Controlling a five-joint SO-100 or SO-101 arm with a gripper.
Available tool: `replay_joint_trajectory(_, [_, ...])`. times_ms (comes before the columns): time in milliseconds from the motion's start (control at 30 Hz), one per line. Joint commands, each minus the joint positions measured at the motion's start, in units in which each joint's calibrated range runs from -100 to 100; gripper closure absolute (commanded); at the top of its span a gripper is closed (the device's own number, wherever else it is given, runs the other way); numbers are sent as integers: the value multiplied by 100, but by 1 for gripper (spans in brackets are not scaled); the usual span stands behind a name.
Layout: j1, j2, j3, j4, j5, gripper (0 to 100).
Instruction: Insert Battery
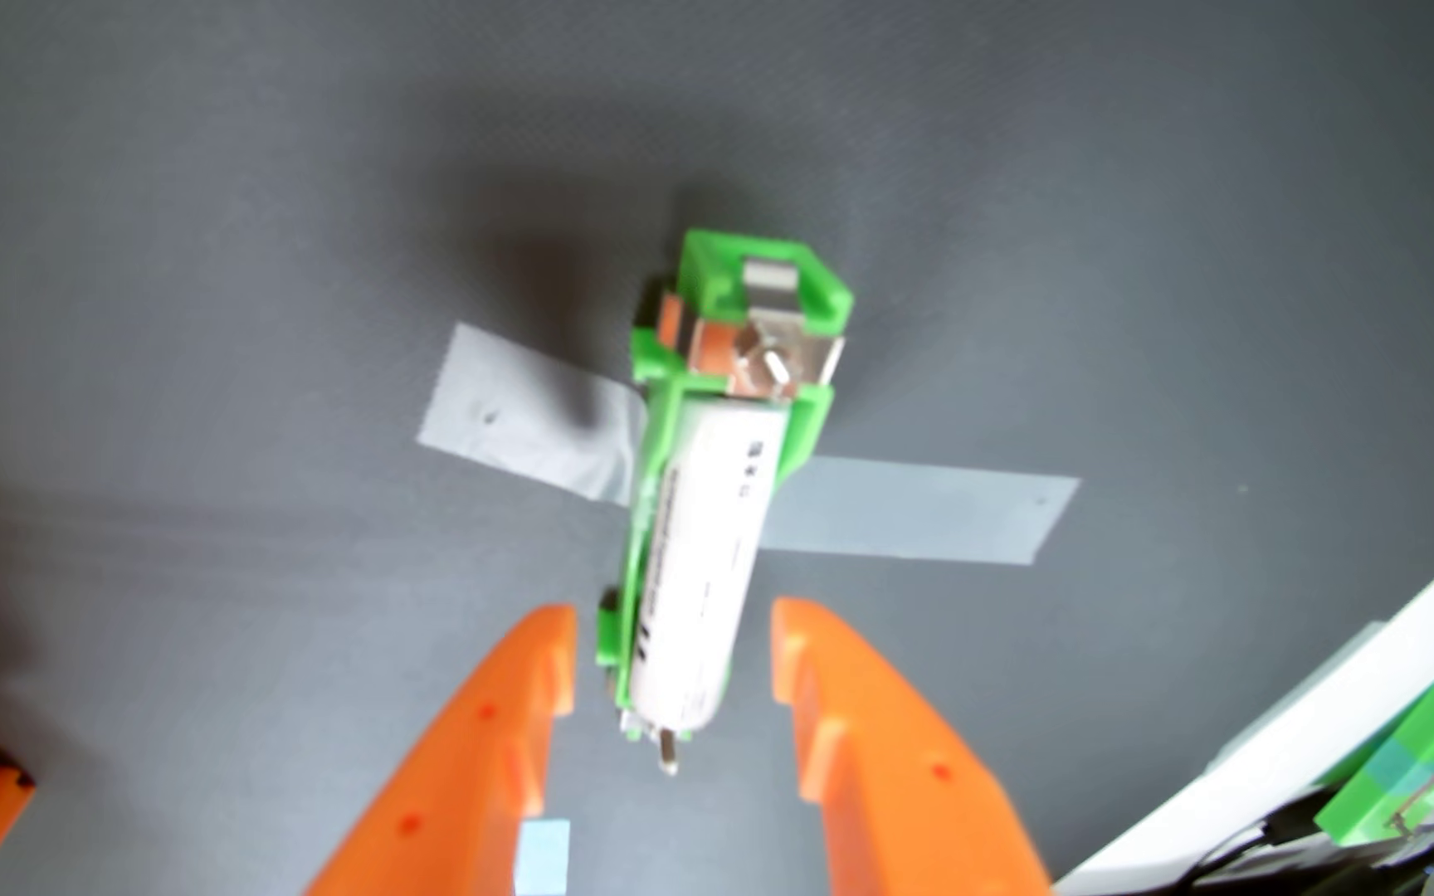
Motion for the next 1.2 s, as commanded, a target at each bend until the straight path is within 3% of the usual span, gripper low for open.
replay_joint_trajectory(0, [100, -207, -445, 227, -15, 87])
replay_joint_trajectory(233, [100, -207, -580, 321, 15, 87])
replay_joint_trajectory(400, [100, -156, -571, 312, 15, 99])
replay_joint_trajectory(1167, [750, -156, -553, 219, 15, 98])
